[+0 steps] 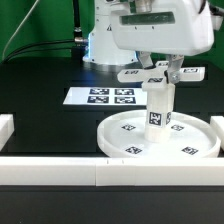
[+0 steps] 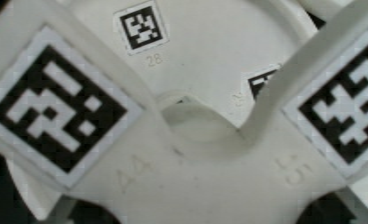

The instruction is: Assemble round table

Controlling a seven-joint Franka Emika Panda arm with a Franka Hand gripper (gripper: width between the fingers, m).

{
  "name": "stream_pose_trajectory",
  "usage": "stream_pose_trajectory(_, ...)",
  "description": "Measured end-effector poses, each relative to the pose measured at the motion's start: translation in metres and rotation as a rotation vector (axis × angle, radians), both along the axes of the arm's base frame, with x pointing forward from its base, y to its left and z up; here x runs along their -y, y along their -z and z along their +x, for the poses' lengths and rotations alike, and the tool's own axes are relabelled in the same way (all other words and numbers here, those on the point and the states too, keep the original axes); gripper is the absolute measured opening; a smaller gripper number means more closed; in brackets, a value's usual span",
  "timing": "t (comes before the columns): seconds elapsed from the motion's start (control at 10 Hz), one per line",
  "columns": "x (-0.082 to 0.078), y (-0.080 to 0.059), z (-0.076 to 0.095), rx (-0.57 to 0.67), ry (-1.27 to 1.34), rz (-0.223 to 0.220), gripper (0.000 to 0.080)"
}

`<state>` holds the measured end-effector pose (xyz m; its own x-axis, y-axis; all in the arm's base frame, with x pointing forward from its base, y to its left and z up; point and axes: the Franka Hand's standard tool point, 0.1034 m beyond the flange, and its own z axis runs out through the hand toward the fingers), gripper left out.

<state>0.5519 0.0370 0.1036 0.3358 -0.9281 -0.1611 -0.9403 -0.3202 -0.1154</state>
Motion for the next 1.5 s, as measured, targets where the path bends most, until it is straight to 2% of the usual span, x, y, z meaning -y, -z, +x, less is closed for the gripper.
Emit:
stream_pose_trajectory(0.6, 0.004, -0.001, -0.004, -0.147, 0.460, 0.039, 0.0449)
stream_pose_trajectory(0.7, 0.004, 0.000, -0.003, -0.147, 0.470, 0.039, 0.0449)
stream_pose_trajectory(0.8, 0.003, 0.000, -0.003, -0.146, 0.464, 0.040, 0.0517)
stream_pose_trajectory(0.9, 0.002, -0.001, -0.003, -0.143, 0.451, 0.040, 0.0622)
stream_pose_trajectory(1.0, 0.002, -0.011, -0.003, -0.142, 0.420, 0.055, 0.0622)
stream_pose_trajectory(1.1, 0.002, -0.027, 0.001, -0.118, 0.427, 0.081, 0.0644)
stream_pose_trajectory(1.2, 0.000, -0.035, 0.003, -0.102, 0.415, 0.088, 0.0644)
stream_pose_trajectory(1.5, -0.001, -0.030, 0.002, -0.092, 0.335, 0.076, 0.0649)
